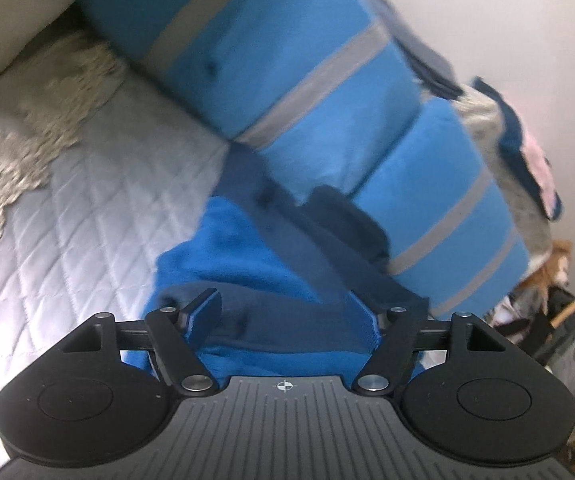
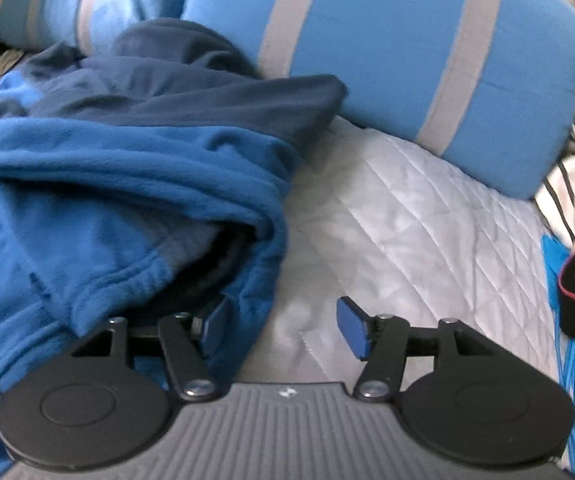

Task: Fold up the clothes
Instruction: 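Open the left tool to release the navy cuff, then raise the left tool away from the folded hoodie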

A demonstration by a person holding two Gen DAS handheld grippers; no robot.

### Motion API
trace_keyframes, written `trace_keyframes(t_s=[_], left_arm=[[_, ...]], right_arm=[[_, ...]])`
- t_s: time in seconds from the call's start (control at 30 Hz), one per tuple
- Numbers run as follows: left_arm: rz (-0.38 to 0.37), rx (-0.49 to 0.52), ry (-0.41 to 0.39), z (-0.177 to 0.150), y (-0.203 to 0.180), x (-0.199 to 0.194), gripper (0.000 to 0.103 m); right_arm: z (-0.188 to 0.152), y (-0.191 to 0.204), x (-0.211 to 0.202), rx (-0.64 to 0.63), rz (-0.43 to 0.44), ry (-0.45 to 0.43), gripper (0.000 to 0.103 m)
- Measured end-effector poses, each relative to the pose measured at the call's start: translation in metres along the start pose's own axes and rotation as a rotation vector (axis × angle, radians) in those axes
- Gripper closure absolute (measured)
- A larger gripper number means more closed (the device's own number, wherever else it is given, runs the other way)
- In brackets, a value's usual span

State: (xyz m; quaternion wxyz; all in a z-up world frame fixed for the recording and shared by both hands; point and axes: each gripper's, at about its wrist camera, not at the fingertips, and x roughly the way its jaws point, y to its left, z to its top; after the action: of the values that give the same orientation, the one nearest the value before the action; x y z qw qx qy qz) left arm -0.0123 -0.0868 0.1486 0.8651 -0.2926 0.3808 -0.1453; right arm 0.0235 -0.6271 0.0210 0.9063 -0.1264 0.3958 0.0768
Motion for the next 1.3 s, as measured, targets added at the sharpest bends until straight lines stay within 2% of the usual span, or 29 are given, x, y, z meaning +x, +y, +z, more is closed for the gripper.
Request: trace_keyframes(t_s=[0.17,0.33,0.47,0.57,0.7,0.8,1.0,1.1,1.3], left_arm=[[-0.037,0.086,0.016,-0.011,-0.03,-0.001,0.034],[-0.068,0.136,0.046,-0.024,-0.047,0.008,0.034],[-0.081,0.131,0.061,-0.028,-0.05,0.013,0.034],[-0.09,0.124,0.071,-0.032,-0.051,0.017,0.034],[-0.099,0.116,0.083,-0.035,-0.053,0.023,0.034],[-0.094,0.114,0.088,-0.037,-0.052,0.027,0.034],[-0.062,0.139,0.089,-0.04,-0.052,0.029,0.034],[-0.04,0.17,0.078,-0.039,-0.053,0.025,0.034],[-0.029,0.162,0.062,-0.035,-0.046,0.018,0.034]], right_arm=[[-0.006,-0.013,-0.002,0.053,-0.055,-0.008,0.034],[-0.003,-0.011,-0.009,0.066,-0.028,-0.033,0.033],[0.006,-0.011,-0.009,0.092,0.009,-0.059,0.032],[0.012,-0.011,-0.001,0.106,0.023,-0.047,0.032],[0.015,-0.002,0.009,0.043,0.022,-0.014,0.031],[0.014,0.003,0.014,-0.019,-0.018,-0.004,0.032],[0.014,-0.011,0.013,0.066,-0.055,-0.032,0.034],[0.011,-0.016,0.012,0.093,-0.042,-0.034,0.037],[0.013,-0.015,0.009,0.11,-0.014,-0.036,0.037]])
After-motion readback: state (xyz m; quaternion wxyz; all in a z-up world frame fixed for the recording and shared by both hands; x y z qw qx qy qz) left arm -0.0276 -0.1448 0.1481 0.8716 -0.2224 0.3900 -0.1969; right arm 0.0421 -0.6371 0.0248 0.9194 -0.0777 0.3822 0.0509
